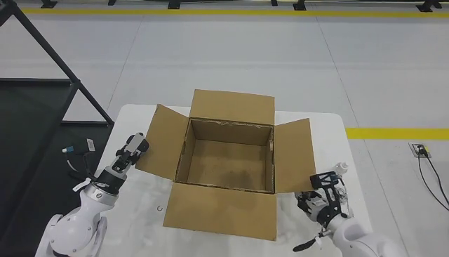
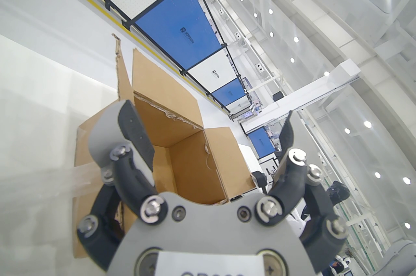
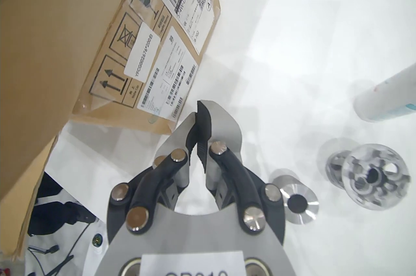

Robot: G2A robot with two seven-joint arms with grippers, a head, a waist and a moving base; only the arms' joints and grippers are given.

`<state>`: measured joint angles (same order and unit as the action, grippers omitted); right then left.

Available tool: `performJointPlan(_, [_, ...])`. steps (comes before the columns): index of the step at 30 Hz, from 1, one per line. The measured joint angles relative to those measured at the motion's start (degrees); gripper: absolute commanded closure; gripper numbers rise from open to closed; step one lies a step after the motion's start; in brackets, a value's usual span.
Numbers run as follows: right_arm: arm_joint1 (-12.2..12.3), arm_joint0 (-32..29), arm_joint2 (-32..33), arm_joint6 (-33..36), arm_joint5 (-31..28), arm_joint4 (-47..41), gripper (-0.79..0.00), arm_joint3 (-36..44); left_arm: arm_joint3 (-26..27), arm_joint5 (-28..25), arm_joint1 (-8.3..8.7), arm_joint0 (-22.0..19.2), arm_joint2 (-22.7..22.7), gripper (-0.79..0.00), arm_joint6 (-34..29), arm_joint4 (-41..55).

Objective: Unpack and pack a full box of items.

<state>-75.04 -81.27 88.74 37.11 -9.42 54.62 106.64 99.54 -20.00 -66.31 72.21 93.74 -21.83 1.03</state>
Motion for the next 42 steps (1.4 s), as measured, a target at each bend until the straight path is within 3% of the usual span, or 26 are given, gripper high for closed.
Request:
performJointPlan(4, [-0.3, 3.4, -0.9, -2.8, 0.1, -6.0, 0.0, -5.7, 0.0, 0.0, 0.0, 0.0, 0.0, -0.785, 0.0, 0.0])
performJointPlan(8, [-0.3, 4.9, 0.4, -5.1, -4.4, -15.6, 0.0, -11.1, 0.0, 0.0, 0.0, 0.0, 0.0, -0.785, 0.0, 0.0])
performJointPlan(12, [0.0, 6.4, 1.9, -3.5, -9.6, -25.0, 0.0, -15.8, 0.0, 0.0, 0.0, 0.0, 0.0, -0.785, 0.0, 0.0])
performJointPlan(17, [0.2, 8.1, 2.1, -2.3, -11.2, -32.5, 0.0, -19.6, 0.0, 0.0, 0.0, 0.0, 0.0, -0.785, 0.0, 0.0])
performJointPlan(25, [0.1, 10.2, -1.0, -3.6, -7.3, -33.2, 0.0, -20.3, 0.0, 0.0, 0.0, 0.0, 0.0, -0.785, 0.0, 0.0])
performJointPlan(42, [0.3, 14.3, -6.6, -4.0, -5.9, -32.3, 0.0, -21.6, 0.0, 0.0, 0.0, 0.0, 0.0, -0.785, 0.0, 0.0])
